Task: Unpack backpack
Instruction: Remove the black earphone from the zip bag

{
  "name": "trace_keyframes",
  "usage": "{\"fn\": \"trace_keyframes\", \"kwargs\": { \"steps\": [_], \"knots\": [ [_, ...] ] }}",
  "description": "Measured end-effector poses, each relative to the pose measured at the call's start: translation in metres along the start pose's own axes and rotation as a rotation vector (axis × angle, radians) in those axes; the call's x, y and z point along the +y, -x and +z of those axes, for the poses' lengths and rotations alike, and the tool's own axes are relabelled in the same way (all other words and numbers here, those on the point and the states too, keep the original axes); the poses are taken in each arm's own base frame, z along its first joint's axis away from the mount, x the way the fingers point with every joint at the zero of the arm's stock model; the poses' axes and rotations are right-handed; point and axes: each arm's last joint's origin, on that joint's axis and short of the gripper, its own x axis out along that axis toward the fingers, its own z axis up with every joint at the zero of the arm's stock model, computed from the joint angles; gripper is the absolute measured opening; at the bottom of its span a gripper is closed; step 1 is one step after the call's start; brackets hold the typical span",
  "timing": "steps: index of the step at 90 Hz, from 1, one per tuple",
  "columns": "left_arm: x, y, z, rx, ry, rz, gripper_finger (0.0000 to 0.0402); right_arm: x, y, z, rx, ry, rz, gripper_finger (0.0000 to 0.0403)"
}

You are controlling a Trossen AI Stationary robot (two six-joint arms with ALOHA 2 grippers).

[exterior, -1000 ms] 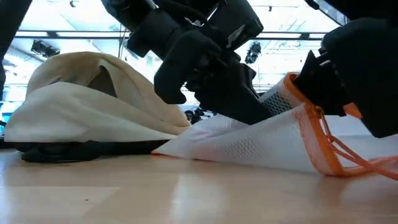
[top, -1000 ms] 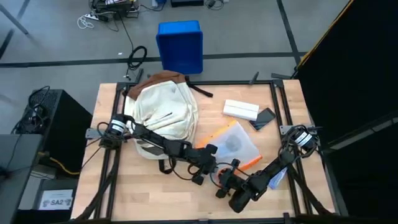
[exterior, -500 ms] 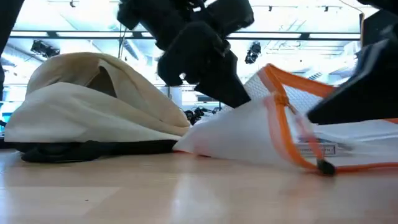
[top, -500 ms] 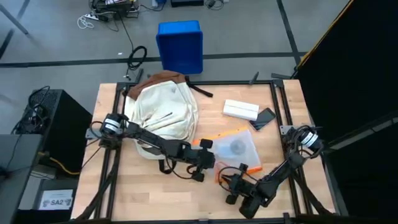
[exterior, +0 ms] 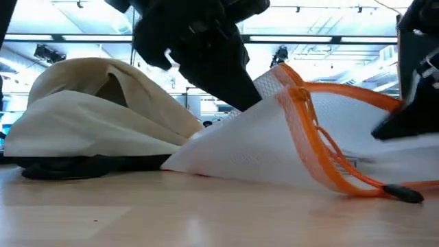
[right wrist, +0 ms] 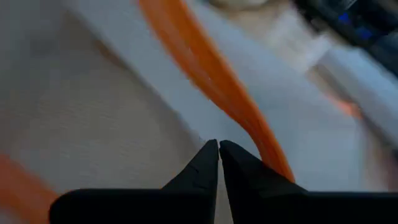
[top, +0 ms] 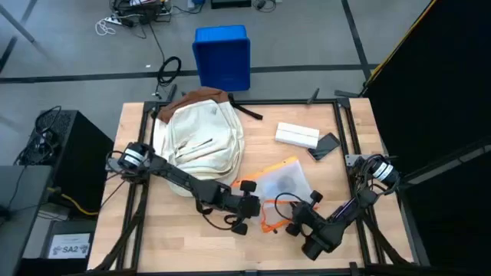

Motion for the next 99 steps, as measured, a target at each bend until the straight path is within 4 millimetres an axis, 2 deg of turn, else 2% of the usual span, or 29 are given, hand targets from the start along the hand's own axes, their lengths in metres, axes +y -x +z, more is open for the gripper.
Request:
{"fn": "trace_keyframes", "kwargs": {
  "steps": [13, 26, 37, 49, 63, 74, 87, 99],
  "knots": [
    [-0.013, 0.007, 0.010, -0.033, 0.000, -0.002, 0.0000, -0.005, -0.002, 0.015, -0.055, 0.056, -0.065, 0.0004],
    [-0.023, 0.013, 0.018, -0.047, -0.014, 0.045, 0.0000, -0.009, -0.013, 0.027, -0.044, 0.065, -0.120, 0.0003],
    [-0.025, 0.017, 0.020, -0.038, -0.019, 0.097, 0.0000, -0.009, -0.017, 0.028, 0.000, 0.053, -0.129, 0.0001],
    [-0.025, 0.017, 0.018, -0.018, -0.012, 0.114, 0.0000, -0.003, -0.004, 0.020, -0.015, 0.050, -0.067, 0.0014],
    [-0.025, 0.017, 0.018, -0.019, -0.009, 0.118, 0.0000, 0.009, 0.013, 0.007, -0.078, -0.037, 0.052, 0.0058],
    [-0.025, 0.017, 0.019, -0.028, -0.006, 0.118, 0.0000, 0.015, 0.017, -0.007, -0.157, -0.129, 0.134, 0.0108],
    [-0.025, 0.017, 0.019, -0.032, -0.008, 0.118, 0.0000, 0.014, 0.002, -0.024, -0.133, -0.187, 0.157, 0.0163],
    [-0.025, 0.017, 0.019, -0.033, -0.010, 0.117, 0.0000, 0.008, -0.016, -0.030, -0.138, -0.147, 0.120, 0.0199]
  ]
}}
